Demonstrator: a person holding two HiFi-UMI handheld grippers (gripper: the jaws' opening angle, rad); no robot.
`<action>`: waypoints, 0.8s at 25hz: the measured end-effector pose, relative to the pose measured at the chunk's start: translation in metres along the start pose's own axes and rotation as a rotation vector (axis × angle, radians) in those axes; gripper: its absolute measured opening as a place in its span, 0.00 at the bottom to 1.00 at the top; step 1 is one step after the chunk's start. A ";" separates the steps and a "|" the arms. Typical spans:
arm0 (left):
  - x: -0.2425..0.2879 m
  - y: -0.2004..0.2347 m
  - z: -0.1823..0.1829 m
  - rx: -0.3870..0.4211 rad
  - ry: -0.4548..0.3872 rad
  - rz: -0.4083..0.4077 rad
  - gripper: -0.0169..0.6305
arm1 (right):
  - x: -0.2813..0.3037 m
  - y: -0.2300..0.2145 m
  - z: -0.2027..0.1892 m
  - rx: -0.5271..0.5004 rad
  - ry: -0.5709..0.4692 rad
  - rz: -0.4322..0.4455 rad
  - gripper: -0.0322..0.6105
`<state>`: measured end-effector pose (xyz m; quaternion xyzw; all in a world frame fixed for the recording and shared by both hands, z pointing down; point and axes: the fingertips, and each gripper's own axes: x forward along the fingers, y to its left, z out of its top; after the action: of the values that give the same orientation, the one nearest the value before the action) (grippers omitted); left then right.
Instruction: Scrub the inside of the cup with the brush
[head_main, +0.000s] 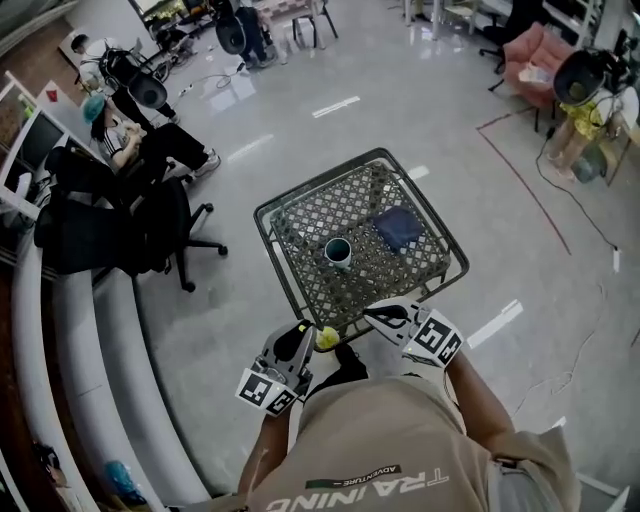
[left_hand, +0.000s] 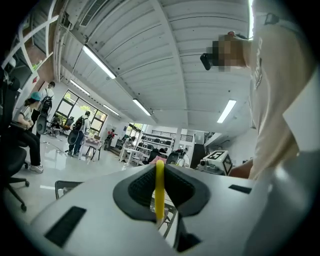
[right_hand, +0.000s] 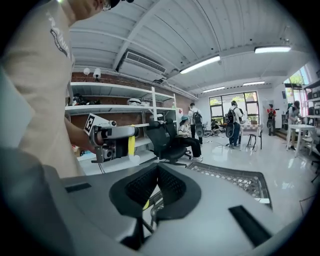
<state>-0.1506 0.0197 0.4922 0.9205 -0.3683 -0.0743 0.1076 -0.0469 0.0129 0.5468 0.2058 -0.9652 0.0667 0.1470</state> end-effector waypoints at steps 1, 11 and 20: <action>0.007 0.009 0.003 -0.003 -0.001 -0.013 0.11 | 0.008 -0.009 0.006 -0.019 0.008 -0.012 0.07; 0.038 0.071 0.003 -0.055 0.030 -0.085 0.11 | 0.061 -0.052 -0.001 0.016 0.040 -0.111 0.07; 0.068 0.079 0.008 -0.076 0.036 -0.050 0.10 | 0.055 -0.082 -0.003 0.018 0.046 -0.084 0.07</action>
<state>-0.1558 -0.0849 0.5003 0.9259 -0.3400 -0.0742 0.1470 -0.0599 -0.0814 0.5724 0.2458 -0.9515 0.0738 0.1698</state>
